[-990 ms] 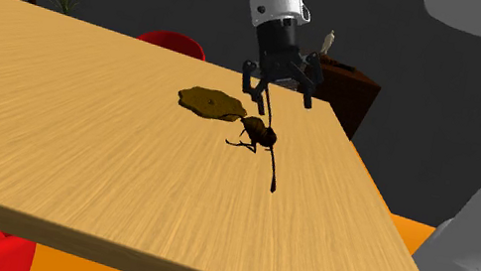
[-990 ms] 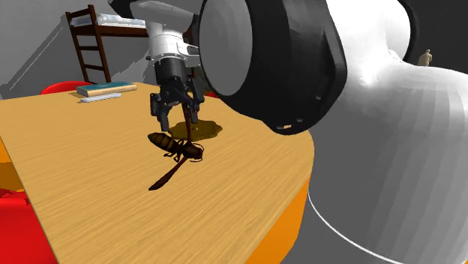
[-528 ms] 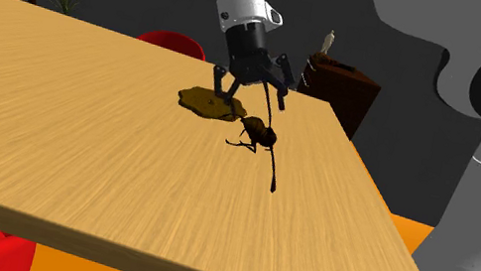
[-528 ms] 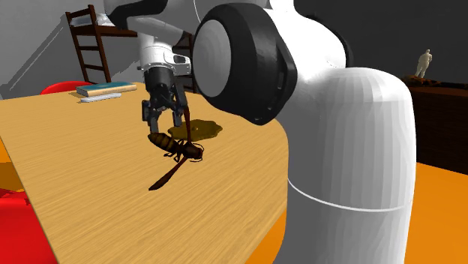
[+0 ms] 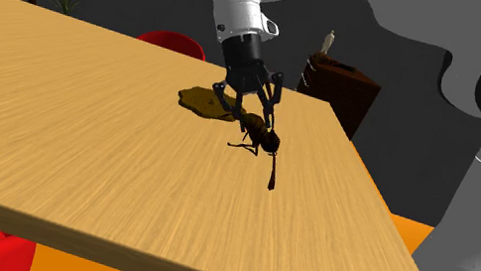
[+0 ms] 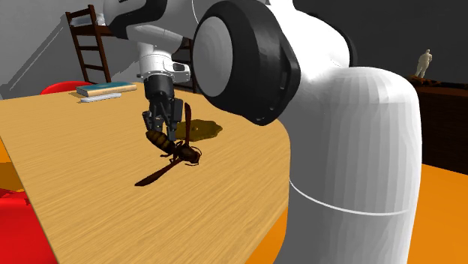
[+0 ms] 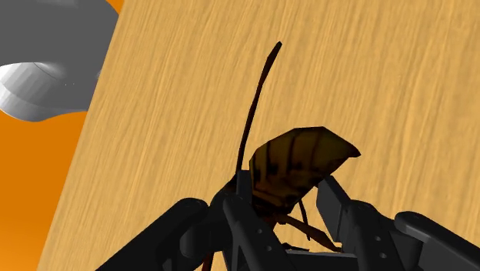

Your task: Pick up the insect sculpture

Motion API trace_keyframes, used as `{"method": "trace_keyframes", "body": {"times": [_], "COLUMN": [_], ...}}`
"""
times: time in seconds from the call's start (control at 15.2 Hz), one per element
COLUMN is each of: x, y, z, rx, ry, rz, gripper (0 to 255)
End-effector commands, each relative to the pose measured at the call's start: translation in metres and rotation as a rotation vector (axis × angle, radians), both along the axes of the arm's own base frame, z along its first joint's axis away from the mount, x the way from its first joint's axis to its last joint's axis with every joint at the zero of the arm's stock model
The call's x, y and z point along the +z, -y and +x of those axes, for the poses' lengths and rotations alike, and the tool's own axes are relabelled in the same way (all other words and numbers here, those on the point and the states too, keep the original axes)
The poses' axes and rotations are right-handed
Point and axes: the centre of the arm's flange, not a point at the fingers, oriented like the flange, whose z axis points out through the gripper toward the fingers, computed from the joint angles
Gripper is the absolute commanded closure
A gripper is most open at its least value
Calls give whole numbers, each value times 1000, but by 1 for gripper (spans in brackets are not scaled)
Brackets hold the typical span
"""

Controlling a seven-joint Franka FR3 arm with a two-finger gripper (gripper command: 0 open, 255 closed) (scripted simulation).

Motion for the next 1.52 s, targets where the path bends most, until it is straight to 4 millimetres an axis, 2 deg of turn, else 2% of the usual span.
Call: {"method": "trace_keyframes", "body": {"times": [0.0,0.4,1.39,1.45], "x": [-3,-4,75,76], "y": [2,2,2,2], "z": [2,3,3,3], "rx": [-4,-4,-4,-4], "ry": [1,1,1,1], "rz": [-6,-6,-6,-6], "gripper": [255,255,255,255]}}
